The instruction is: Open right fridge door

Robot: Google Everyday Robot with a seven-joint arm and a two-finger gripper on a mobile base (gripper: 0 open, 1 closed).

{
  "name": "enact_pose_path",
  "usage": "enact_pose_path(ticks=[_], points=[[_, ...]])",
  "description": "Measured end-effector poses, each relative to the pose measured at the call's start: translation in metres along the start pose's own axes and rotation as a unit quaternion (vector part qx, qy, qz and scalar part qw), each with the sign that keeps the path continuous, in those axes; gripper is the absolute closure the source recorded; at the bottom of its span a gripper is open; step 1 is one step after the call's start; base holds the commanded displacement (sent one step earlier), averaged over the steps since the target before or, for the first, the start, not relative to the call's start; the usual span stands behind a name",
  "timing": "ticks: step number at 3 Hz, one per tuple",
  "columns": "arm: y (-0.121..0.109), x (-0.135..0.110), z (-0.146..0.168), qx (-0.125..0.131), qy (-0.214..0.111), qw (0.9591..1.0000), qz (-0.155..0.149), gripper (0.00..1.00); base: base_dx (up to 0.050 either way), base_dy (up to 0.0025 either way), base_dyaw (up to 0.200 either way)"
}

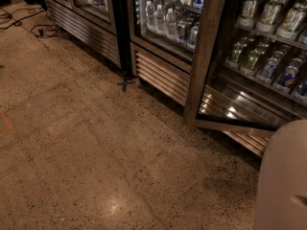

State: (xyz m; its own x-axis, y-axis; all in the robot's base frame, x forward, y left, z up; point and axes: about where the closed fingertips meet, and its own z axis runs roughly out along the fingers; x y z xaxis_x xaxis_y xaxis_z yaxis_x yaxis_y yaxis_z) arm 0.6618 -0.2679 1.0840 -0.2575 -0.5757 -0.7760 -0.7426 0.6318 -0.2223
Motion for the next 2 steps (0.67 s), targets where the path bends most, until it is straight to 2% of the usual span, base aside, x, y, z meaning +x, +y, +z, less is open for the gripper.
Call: enact_pose_path(ticks=[1,2], points=[[0.037,-0.022,-0.07,0.019,0.064,0.9958,-0.062,0.13,0.0,0.0,0.0],[0.048,-0.027,-0.14,0.067,0.074,0.9928,-0.066,0.0,0.0,0.0,0.0]])
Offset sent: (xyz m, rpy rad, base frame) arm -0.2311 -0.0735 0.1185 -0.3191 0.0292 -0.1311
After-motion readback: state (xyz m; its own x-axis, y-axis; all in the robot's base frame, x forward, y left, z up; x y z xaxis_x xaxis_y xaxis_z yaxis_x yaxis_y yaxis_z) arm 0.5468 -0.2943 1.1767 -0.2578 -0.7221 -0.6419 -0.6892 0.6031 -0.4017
